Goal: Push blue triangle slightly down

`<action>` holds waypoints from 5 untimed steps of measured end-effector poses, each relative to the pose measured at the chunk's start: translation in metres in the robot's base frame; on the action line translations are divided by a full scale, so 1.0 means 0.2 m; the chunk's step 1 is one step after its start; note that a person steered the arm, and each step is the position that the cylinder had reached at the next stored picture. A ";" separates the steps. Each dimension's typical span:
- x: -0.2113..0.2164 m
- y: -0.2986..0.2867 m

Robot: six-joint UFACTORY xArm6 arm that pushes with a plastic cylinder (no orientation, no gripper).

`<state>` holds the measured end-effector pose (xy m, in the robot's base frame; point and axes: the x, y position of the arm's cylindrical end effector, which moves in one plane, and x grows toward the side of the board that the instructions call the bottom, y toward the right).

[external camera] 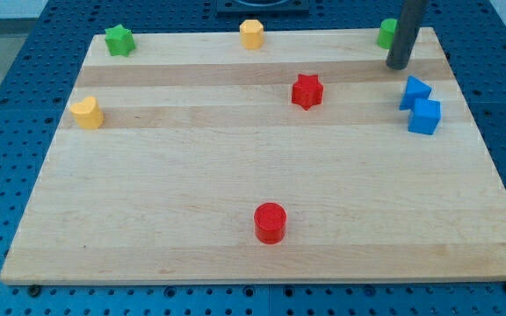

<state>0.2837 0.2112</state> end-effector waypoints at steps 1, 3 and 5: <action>0.01 0.00; 0.14 0.00; 0.24 0.00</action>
<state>0.3310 0.2112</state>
